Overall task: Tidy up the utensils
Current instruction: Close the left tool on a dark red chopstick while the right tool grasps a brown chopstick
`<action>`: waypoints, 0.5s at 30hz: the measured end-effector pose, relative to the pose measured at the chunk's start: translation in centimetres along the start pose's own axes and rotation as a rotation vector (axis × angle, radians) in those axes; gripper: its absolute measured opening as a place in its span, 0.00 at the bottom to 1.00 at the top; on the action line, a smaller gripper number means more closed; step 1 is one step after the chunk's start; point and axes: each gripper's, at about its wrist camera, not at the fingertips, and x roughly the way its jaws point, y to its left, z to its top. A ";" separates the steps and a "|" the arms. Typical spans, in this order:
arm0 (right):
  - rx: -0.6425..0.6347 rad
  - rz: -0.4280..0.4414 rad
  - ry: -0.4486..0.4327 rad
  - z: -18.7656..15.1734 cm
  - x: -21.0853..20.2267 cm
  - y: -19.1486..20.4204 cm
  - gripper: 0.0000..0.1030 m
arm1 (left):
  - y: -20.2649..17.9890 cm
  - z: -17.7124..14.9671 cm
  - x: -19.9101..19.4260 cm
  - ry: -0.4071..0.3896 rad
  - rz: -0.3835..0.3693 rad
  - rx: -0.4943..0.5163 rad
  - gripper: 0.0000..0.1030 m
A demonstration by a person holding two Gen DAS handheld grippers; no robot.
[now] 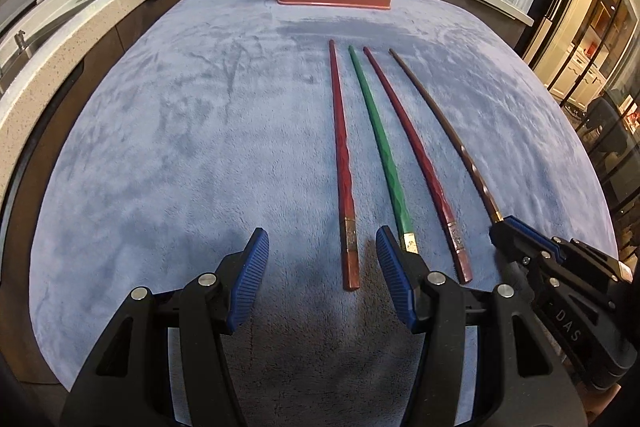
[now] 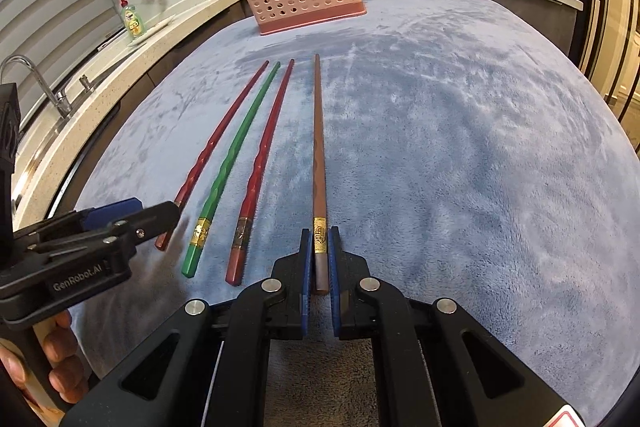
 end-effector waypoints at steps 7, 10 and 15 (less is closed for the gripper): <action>0.002 0.002 0.000 0.0 0.0 0.0 0.07 | 0.0 -0.2 0.5 0.003 0.027 0.004 0.44; 0.004 0.005 0.001 0.0 0.0 0.0 0.07 | 0.3 -0.2 0.5 0.002 0.031 0.002 0.32; 0.003 0.004 0.001 0.0 0.0 0.0 0.07 | 1.0 0.0 0.4 0.006 0.021 -0.016 0.10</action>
